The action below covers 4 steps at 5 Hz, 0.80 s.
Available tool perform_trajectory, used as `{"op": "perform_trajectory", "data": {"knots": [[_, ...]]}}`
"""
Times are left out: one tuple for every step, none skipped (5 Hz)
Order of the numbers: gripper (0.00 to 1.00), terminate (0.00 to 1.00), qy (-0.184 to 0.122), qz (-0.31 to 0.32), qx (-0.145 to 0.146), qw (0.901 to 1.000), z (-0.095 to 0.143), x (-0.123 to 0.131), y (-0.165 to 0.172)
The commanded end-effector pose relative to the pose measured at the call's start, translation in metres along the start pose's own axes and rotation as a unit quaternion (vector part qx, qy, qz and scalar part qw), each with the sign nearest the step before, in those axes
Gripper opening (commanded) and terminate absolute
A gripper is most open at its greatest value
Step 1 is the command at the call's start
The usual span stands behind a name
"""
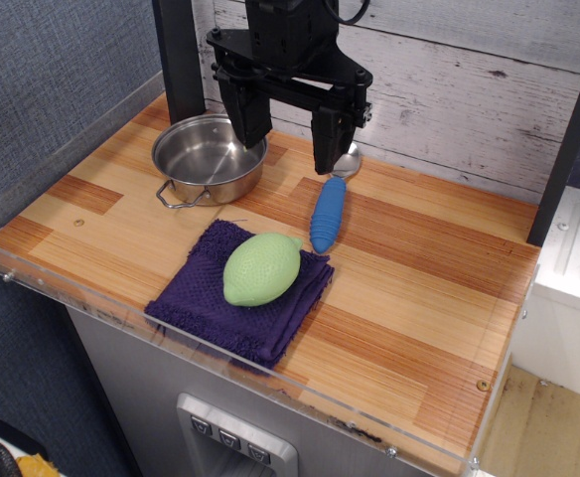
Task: Move blue spoon below pot next to green lime on purple cloth
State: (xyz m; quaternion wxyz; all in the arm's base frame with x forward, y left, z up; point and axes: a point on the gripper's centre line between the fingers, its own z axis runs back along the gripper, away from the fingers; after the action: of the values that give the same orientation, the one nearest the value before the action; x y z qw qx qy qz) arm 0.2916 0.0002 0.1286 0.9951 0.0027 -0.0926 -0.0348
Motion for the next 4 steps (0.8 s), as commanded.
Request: {"op": "perform_trajectory", "data": {"knots": [[1.0, 0.0, 0.0, 0.0, 0.0, 1.0, 0.0, 0.0, 0.0], [1.0, 0.0, -0.017, 0.022, -0.01, 0.9996, -0.018, 0.025, 0.006], [1.0, 0.0, -0.027, 0.047, -0.021, 0.9983, -0.033, 0.043, 0.01], [1.0, 0.0, -0.03, 0.065, -0.019, 0.9972, -0.051, 0.057, 0.014]]}}
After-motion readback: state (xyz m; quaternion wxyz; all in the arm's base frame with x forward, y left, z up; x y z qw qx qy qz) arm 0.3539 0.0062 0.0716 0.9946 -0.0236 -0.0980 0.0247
